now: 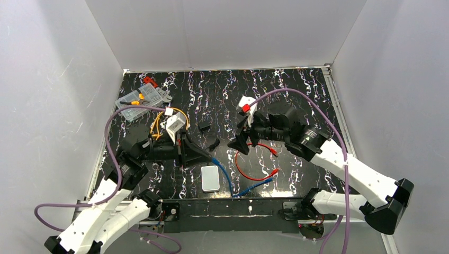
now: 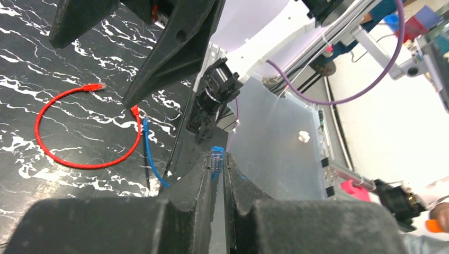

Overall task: Insert the plug into the switch port
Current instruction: Pick up the connector from the center of the board.

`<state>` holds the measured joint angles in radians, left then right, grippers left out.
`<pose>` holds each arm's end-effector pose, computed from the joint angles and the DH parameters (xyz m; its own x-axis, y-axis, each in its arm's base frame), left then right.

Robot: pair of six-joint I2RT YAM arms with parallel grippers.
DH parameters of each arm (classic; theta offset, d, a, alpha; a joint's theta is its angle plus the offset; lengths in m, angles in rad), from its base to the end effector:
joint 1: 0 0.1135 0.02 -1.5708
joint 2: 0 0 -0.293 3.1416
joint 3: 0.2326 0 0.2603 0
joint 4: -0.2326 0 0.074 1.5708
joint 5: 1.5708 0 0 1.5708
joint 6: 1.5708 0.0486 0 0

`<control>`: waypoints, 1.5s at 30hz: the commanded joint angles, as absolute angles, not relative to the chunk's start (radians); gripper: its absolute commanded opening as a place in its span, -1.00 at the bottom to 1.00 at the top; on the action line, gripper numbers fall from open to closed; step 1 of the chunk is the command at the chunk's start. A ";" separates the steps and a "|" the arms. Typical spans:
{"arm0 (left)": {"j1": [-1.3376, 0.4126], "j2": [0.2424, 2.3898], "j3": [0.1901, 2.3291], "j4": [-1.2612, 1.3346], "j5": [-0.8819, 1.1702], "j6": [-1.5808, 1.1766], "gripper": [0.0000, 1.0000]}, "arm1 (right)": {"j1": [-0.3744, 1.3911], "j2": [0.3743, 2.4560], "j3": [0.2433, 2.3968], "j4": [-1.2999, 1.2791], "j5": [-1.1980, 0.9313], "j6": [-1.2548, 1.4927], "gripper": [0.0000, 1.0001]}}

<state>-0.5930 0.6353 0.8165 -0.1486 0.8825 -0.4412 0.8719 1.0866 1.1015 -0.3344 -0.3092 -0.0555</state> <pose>0.0846 -0.1023 0.3955 -0.4005 -0.0572 -0.9145 0.9114 0.0785 -0.4040 0.1496 0.2010 0.3988 -0.1510 -0.2618 -0.9532 -0.9249 0.3778 0.0428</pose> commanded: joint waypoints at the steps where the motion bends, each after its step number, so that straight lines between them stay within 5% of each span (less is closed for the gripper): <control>1: -0.595 0.702 0.900 -0.083 0.887 -0.564 -1.00 | 0.872 1.098 1.159 -0.387 -0.092 -0.012 0.75; 20: -0.595 1.034 1.087 0.461 0.925 -0.936 -1.00 | 0.872 0.728 0.951 -0.250 0.179 0.024 0.77; 31: -0.595 1.262 1.246 0.279 0.661 -0.941 -1.00 | 0.871 0.553 0.896 -0.217 0.232 0.003 0.77; 45: -0.594 1.252 0.856 0.279 0.414 -1.079 -1.00 | 0.873 0.589 0.832 -0.283 -0.041 -0.074 0.64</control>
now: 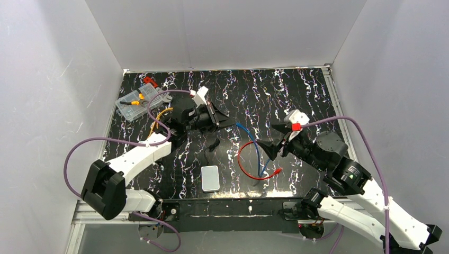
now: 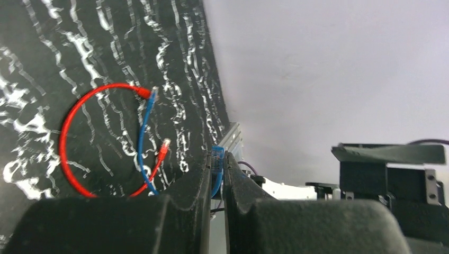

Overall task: Insert the plug into the switch port
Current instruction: Pick up the connector from the center of the board.

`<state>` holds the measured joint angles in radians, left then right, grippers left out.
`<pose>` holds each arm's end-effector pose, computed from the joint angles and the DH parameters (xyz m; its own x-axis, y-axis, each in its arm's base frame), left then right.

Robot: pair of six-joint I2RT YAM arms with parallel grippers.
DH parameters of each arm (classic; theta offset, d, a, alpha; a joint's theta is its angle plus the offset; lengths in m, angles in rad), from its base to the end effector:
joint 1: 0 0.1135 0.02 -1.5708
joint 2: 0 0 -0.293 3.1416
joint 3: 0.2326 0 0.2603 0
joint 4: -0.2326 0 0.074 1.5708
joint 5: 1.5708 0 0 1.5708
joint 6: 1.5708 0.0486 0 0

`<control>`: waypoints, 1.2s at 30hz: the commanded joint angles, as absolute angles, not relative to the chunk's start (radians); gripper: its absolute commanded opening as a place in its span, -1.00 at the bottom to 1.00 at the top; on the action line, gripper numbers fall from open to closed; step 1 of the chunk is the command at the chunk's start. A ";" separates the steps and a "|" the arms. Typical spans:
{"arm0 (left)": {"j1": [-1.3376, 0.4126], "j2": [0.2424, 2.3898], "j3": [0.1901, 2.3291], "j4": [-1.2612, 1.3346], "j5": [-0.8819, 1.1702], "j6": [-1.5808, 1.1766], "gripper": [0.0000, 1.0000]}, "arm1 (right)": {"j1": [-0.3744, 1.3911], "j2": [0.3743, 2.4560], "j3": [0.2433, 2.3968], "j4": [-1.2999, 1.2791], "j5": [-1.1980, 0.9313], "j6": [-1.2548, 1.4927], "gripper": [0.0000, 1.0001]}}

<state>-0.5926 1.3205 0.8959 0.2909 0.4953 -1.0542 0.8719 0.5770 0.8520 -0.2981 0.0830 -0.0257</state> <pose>0.2514 -0.1971 0.3321 -0.8216 -0.3690 -0.4344 0.3396 0.2953 -0.8930 0.0831 0.0926 0.3970 0.0034 -0.0358 -0.9994 -0.7097 0.7039 -0.0276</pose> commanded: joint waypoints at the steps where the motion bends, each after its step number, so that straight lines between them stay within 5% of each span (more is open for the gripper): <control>1: -0.594 1.224 0.840 0.255 0.390 -1.078 -1.00 | 0.874 0.598 0.824 -0.274 -0.060 -0.085 0.62; 16: -0.594 0.970 0.732 -0.040 0.342 -1.035 -1.00 | 0.920 0.686 0.690 -0.044 -0.269 -0.288 0.51; 36: -0.594 0.857 0.628 -0.073 0.392 -1.115 -1.00 | 0.990 0.961 0.723 0.198 -0.288 -0.309 0.16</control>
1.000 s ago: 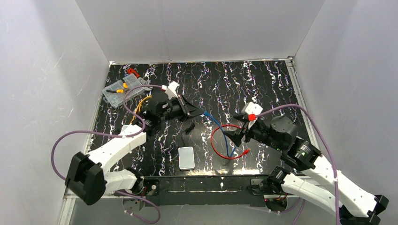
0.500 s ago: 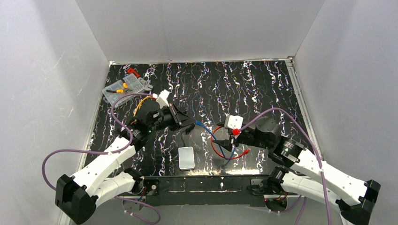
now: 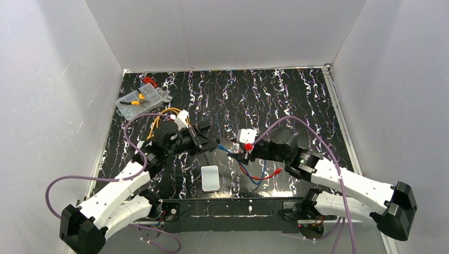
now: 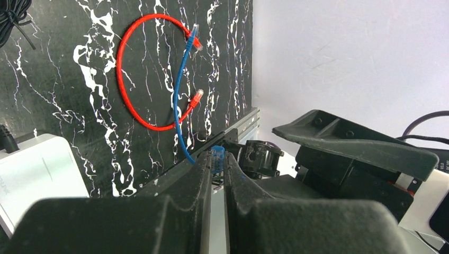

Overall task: Insert the plug into the switch port
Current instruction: Pick up the connector from the center of the board.

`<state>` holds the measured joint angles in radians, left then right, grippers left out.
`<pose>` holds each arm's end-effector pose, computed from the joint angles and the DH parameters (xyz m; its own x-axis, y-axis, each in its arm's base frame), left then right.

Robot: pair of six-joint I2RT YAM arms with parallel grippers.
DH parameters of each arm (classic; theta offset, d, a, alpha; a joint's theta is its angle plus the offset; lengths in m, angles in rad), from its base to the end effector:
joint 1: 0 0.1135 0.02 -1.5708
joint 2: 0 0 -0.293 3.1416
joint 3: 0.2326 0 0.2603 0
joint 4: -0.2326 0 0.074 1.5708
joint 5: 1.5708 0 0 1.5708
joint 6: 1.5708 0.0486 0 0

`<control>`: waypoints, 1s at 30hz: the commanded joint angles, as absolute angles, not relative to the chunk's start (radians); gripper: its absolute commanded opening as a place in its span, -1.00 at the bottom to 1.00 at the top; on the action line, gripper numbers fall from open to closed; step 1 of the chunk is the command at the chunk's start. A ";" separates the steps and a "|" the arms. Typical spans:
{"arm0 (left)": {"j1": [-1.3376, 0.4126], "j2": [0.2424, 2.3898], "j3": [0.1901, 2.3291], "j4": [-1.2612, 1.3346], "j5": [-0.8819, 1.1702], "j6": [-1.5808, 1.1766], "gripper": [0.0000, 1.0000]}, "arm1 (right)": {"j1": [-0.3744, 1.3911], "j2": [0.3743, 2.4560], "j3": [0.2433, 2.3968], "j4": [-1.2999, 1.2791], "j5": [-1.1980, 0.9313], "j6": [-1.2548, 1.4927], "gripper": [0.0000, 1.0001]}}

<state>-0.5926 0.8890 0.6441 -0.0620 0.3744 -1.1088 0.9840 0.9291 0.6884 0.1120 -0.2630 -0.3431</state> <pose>0.1637 -0.1316 0.3018 -0.8359 -0.4416 -0.3260 0.1363 0.4084 -0.9026 0.1140 0.1942 0.3306 0.2516 -0.2083 -0.9452 -0.9156 0.2654 -0.3022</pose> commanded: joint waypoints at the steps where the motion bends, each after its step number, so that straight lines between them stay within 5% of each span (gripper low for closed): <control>1: -0.594 0.852 0.625 -0.074 0.392 -1.115 -1.00 | 0.989 0.973 0.725 0.204 -0.290 -0.300 0.14; 12: -0.594 0.817 0.612 -0.079 0.403 -1.096 -1.00 | 0.989 1.072 0.722 0.305 -0.327 -0.183 0.07; 30: -0.594 0.813 0.610 -0.068 0.436 -1.084 -1.00 | 0.989 1.136 0.742 0.315 -0.339 -0.160 -0.39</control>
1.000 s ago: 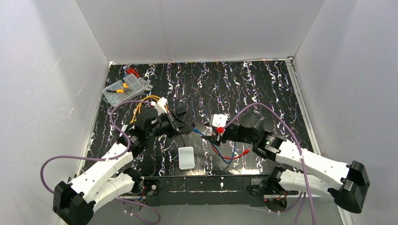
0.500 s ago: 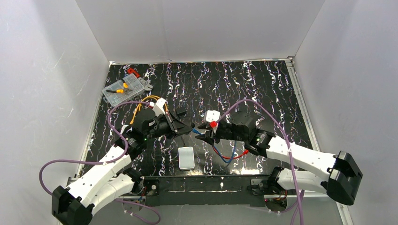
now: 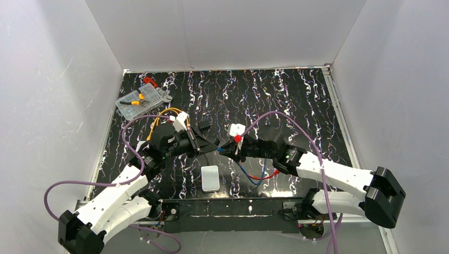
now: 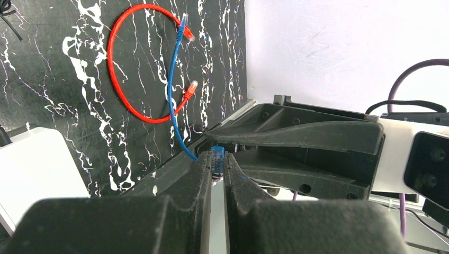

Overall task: Insert the plug into the switch port
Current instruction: Pick up the connector from the center of the board.

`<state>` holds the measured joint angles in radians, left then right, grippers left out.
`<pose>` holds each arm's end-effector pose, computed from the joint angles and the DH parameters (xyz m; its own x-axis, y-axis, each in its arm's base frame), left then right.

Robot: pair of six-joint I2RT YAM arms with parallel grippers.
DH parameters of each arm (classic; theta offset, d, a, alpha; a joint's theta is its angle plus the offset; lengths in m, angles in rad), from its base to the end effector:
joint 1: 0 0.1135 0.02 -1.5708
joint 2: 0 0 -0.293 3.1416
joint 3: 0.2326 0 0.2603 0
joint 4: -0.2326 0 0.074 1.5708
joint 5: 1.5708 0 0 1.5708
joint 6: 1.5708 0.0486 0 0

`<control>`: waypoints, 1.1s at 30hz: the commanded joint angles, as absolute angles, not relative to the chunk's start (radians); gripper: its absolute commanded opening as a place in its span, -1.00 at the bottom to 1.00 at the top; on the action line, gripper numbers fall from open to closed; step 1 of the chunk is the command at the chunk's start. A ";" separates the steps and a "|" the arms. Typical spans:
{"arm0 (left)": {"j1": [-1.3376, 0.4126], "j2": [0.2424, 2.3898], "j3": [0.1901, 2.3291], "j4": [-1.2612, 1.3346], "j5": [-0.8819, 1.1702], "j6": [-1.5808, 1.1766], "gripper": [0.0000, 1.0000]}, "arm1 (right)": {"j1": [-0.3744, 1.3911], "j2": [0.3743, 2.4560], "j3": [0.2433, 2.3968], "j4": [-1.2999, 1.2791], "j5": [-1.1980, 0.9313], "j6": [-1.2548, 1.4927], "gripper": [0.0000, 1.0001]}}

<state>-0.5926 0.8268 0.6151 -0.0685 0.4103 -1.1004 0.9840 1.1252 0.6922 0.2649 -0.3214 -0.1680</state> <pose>0.1515 -0.1254 0.3017 -0.8439 -0.4172 -0.3372 0.1718 0.3854 -0.9066 0.1352 0.2310 0.3060 0.0696 -0.1818 -0.9809 -0.9645 0.2390 -0.1127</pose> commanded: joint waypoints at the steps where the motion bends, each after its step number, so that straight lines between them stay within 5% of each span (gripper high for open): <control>1: -0.594 0.815 0.610 -0.068 0.438 -1.083 -1.00 | 0.990 1.137 0.740 0.318 -0.341 -0.160 -0.44; 6: -0.594 0.818 0.610 -0.066 0.441 -1.084 -1.00 | 0.989 1.144 0.741 0.321 -0.342 -0.170 -0.95; 13: -0.594 0.821 0.610 -0.066 0.444 -1.073 -0.95 | 0.992 1.133 0.736 0.306 -0.342 -0.196 -0.97; 17: -0.594 0.805 0.615 -0.078 0.437 -1.046 -0.29 | 0.991 1.115 0.736 0.248 -0.334 -0.230 -0.97; 20: -0.594 0.777 0.626 -0.120 0.408 -1.009 0.02 | 0.992 1.091 0.735 0.191 -0.327 -0.260 -0.97; 26: -0.594 0.740 0.645 -0.215 0.360 -0.944 0.25 | 0.994 1.090 0.744 0.029 -0.346 -0.306 -0.97; 27: -0.594 0.733 0.646 -0.243 0.353 -0.924 0.46 | 0.993 1.088 0.726 0.007 -0.340 -0.308 -0.97; 28: -0.593 0.720 0.641 -0.332 0.328 -0.869 0.95 | 0.999 1.081 0.688 -0.033 -0.332 -0.304 -0.97; 33: -0.594 0.665 0.549 -0.488 0.250 -0.856 0.97 | 1.065 1.125 0.604 -0.073 -0.215 -0.270 -0.97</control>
